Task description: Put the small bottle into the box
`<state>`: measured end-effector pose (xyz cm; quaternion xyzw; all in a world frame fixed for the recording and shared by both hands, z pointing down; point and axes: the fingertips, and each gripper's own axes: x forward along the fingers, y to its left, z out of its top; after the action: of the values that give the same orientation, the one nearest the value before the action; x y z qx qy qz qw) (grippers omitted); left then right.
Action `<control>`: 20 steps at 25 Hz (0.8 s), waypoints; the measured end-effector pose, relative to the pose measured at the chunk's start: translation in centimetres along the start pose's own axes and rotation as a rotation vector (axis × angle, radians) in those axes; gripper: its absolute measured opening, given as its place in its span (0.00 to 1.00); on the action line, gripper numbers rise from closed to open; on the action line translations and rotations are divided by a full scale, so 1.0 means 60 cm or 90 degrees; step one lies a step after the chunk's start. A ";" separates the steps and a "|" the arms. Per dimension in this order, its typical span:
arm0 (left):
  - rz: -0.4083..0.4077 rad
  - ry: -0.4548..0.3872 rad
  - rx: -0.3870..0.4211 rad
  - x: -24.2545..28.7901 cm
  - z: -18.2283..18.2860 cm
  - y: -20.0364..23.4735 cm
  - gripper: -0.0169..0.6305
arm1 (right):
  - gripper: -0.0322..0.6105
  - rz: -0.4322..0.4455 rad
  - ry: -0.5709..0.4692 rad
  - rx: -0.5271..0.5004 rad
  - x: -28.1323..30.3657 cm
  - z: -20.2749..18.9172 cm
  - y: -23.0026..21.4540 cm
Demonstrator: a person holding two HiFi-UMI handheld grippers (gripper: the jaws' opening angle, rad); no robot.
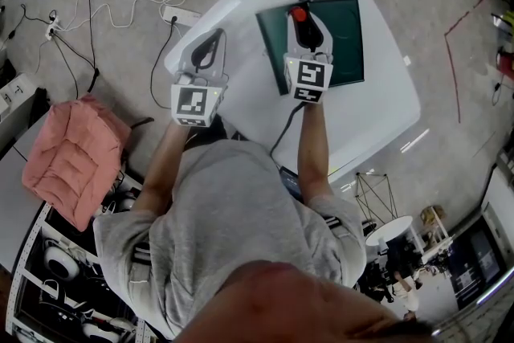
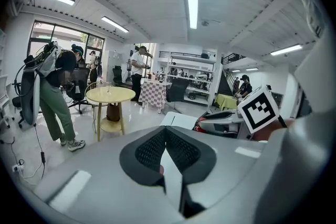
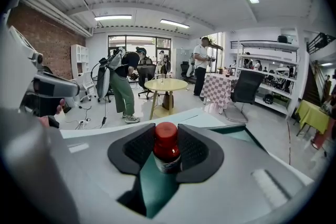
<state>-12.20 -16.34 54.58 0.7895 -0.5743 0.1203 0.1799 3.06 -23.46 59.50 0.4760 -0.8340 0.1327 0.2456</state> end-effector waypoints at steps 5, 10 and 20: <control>-0.002 -0.003 0.000 0.000 0.002 0.001 0.04 | 0.26 0.002 0.000 0.005 0.004 -0.002 0.000; -0.003 -0.009 -0.001 -0.008 0.008 -0.001 0.04 | 0.38 0.019 -0.007 0.021 -0.002 0.001 0.005; -0.010 -0.040 0.022 -0.026 0.038 -0.010 0.04 | 0.40 -0.006 -0.047 0.019 -0.042 0.037 -0.003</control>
<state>-12.13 -15.78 51.83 0.8002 -0.5716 0.1039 0.1487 3.67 -22.76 56.30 0.4881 -0.8381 0.1262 0.2084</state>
